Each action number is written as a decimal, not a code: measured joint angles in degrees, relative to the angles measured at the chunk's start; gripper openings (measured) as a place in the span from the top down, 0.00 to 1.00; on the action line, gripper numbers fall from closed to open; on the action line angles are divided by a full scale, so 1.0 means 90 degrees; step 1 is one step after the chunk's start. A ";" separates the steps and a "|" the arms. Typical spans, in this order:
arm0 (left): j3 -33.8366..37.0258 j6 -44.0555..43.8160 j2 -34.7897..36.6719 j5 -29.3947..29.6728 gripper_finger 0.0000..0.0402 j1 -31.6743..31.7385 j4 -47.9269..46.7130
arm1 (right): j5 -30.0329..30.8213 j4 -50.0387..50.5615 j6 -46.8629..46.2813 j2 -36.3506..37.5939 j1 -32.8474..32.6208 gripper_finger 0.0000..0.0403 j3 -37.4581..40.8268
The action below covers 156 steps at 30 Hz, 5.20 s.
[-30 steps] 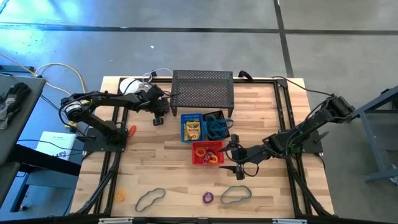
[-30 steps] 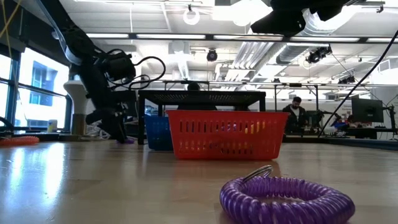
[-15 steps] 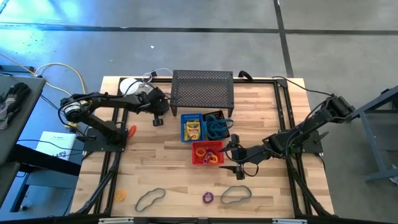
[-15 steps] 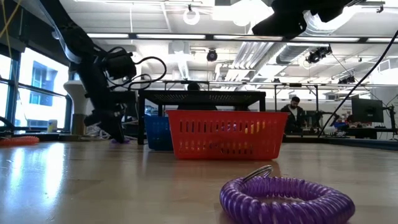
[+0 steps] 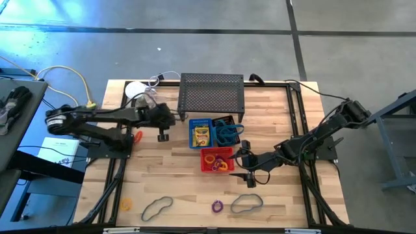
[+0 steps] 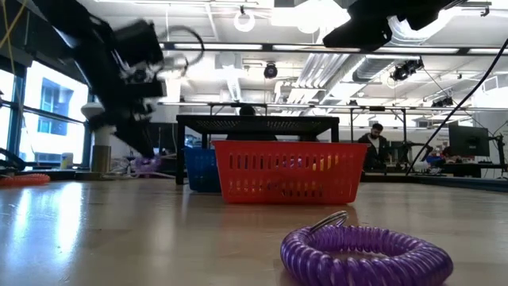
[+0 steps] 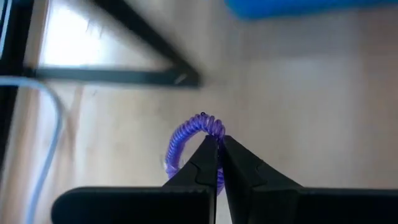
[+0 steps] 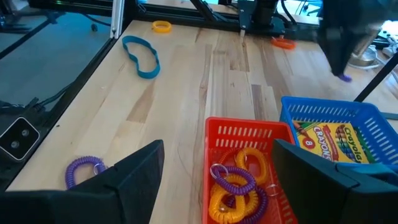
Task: Pick & Place Office Desk Supplies
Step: Put the violet spring keychain into the red bin, then put the orange spring keychain into the red bin
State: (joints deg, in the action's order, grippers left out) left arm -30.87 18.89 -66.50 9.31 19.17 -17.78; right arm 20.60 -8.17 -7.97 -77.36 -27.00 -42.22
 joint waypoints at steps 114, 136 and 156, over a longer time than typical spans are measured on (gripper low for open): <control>-0.1618 -0.7405 -0.1704 -0.0140 0.67 -0.1499 -0.6746 | -0.0143 0.0310 0.0024 -0.0002 -0.0041 0.29 -0.0002; -0.0998 -0.6765 -0.1704 0.0477 0.67 -0.0132 -0.5359 | -0.0141 0.0212 0.0073 -0.0002 -0.0041 0.29 -0.0002; -0.0354 -0.6960 -0.1700 0.0096 0.67 0.0690 -0.4903 | -0.0142 0.0221 0.0070 -0.0002 -0.0041 0.29 -0.0002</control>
State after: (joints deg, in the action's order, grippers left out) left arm -34.05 -43.75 -81.80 10.18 25.38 -61.91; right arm 19.33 -6.17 -7.33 -77.38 -27.38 -42.24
